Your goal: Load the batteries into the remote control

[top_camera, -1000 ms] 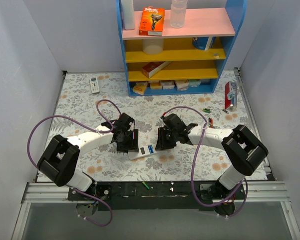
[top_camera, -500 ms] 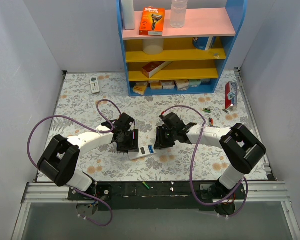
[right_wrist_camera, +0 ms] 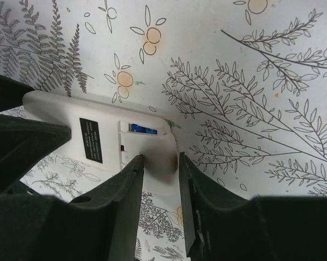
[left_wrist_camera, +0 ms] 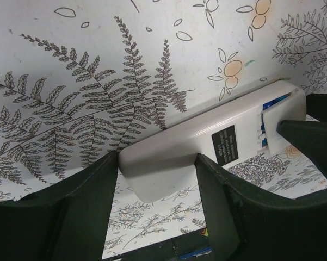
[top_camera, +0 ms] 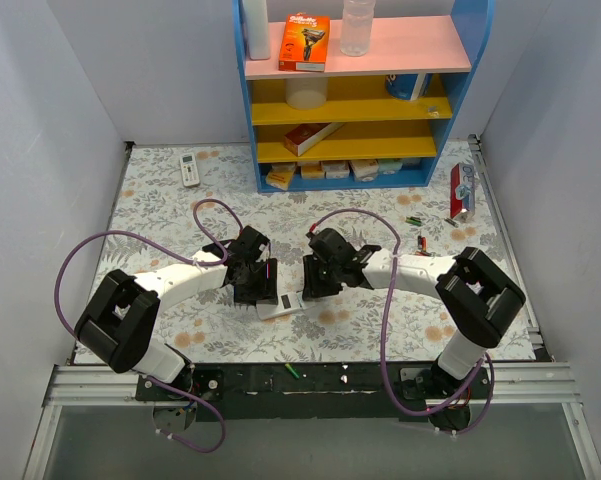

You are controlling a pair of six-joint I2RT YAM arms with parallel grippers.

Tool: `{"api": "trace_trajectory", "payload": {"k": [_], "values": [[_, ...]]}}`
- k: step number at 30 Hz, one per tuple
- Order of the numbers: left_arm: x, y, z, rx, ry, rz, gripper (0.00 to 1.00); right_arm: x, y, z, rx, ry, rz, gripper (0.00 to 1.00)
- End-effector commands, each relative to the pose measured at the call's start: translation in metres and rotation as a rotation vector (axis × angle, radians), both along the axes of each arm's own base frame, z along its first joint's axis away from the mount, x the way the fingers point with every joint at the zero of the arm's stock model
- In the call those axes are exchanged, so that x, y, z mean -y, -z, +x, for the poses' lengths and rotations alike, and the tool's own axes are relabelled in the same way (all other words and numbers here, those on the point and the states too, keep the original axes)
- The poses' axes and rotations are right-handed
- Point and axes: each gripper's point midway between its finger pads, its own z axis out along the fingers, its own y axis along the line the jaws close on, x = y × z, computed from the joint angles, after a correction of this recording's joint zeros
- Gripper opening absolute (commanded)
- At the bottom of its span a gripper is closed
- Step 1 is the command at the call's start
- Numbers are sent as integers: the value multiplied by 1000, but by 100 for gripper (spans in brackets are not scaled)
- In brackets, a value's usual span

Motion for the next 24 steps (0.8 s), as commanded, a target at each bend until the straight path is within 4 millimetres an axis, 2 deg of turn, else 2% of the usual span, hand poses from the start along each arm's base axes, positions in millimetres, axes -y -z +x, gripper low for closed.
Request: {"api": "trace_trajectory", "payload": {"k": [1,7,16,24], "values": [[6,0,-1,5,9,-14,57,6,3,8,24,48,-74,38],[6,-1,-1,6,5,-17,57,11,6,10,34,96,-99,31],[6,0,-3,4,3,-21,57,5,2,14,76,121,-22,31],[4,0,-2,11,-8,-19,58,4,-27,20,151,91,4,33]]}}
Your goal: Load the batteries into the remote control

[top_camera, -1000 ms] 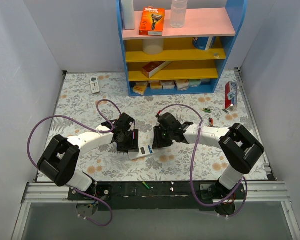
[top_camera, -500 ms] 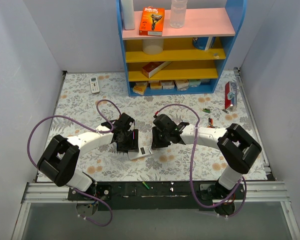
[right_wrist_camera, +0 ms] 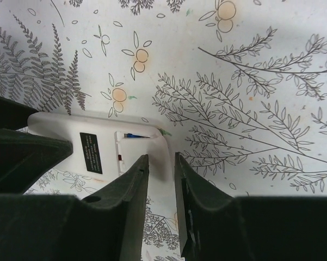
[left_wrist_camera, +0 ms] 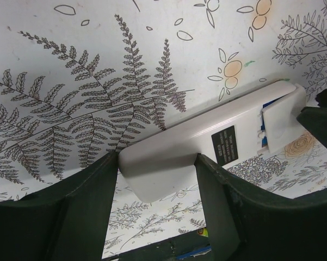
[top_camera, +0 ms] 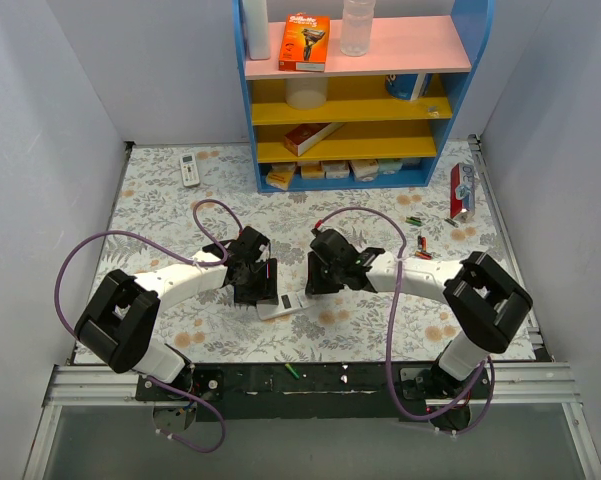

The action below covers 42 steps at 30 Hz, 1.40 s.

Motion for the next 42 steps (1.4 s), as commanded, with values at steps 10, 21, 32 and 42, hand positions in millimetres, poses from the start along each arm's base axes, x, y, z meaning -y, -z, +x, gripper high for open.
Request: {"api": "trace_trajectory", "payload": {"k": [10,21,32,42], "values": [[2,-4,2,34,5,-10,60,2,-42,13,86,-22,73,43],[7,-47,27,221,91,-33,78,15,-41,1,20,-69,241,45],[54,-71,27,412,552,-48,98,27,-34,6,-51,-25,318,47],[79,-52,26,389,773,-45,98,43,-24,3,-75,15,348,48]]}}
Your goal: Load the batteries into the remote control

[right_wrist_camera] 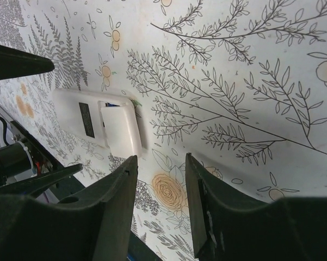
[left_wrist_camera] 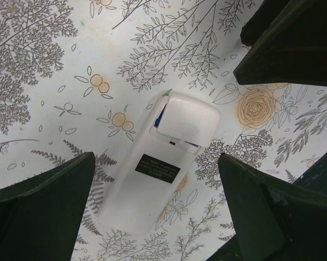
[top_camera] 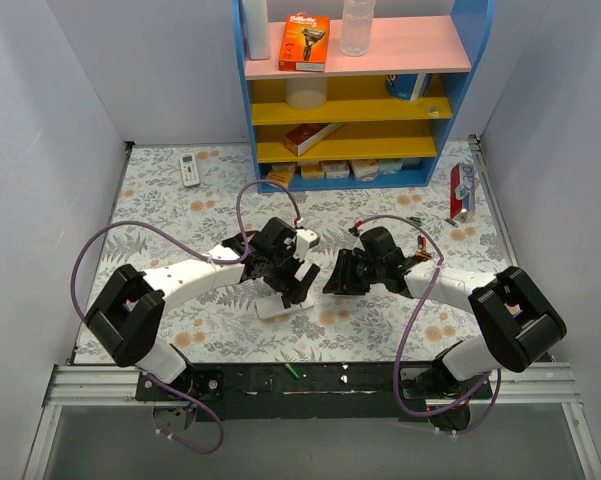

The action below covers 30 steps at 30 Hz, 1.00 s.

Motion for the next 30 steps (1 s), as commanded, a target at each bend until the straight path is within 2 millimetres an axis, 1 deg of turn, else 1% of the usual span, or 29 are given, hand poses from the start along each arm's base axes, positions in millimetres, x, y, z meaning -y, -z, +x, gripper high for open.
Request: {"api": "trace_trajectory", "payload": {"k": [1,2,3,4,6,7,9,17,21,24,30], "values": [[19,-7,4,47,152,-9,98,-4,-15,4,37,-3,74,48],[21,-7,5,49,164,-6,98,-5,-16,4,36,-11,86,48],[23,-3,3,35,176,2,98,-6,-16,4,35,-17,91,48],[25,-1,1,32,198,5,98,-6,-13,2,27,-27,86,48],[27,1,-2,22,218,3,98,-11,-16,2,29,-48,107,47],[29,3,-3,18,229,9,98,-12,-12,2,18,-55,108,48],[28,6,-4,18,245,23,98,-18,-16,1,16,-83,140,47],[27,16,-10,-6,272,35,98,-29,-5,0,-36,-117,179,47],[31,20,-6,7,271,30,95,-30,0,-2,-70,-102,192,46],[35,24,-8,-5,281,31,93,-31,5,-5,-88,-101,207,46],[35,30,-10,-7,297,50,91,-30,11,-10,-118,-94,221,45]]}}
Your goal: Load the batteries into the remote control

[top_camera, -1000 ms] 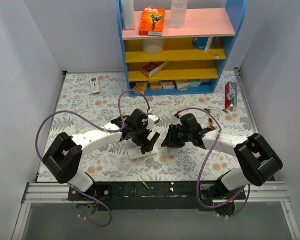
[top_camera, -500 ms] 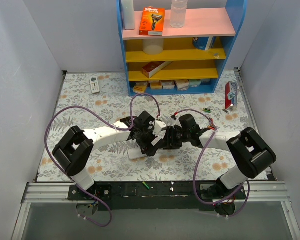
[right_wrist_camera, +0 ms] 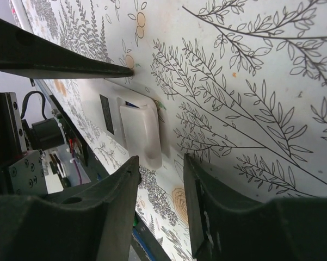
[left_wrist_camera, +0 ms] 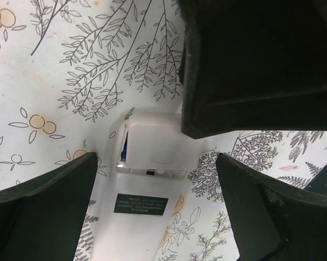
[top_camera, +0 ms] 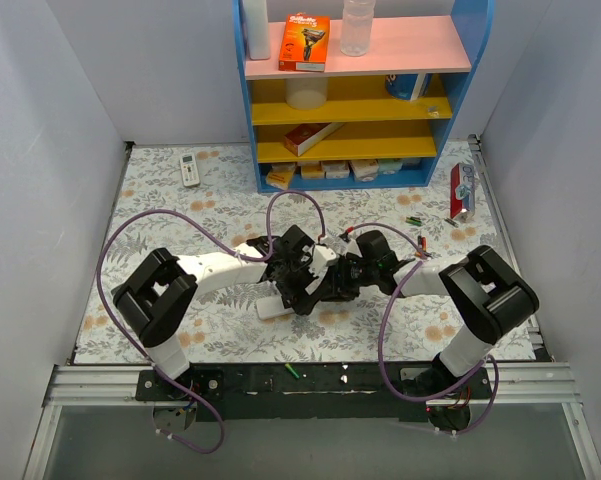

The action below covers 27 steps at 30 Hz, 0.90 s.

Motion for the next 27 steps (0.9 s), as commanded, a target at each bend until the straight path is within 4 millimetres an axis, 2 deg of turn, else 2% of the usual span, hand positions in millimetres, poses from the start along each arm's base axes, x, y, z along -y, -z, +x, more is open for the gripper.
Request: {"api": "trace_trajectory", "payload": {"k": [1,15,27], "values": [[13,-11,6,37,34,-36,91,-4,-1,0,-7,-6,44,45],[10,-2,6,29,28,-10,79,-6,7,-7,-44,-26,66,45],[10,-1,2,9,26,-13,55,-6,14,-12,-62,-40,74,44]]}}
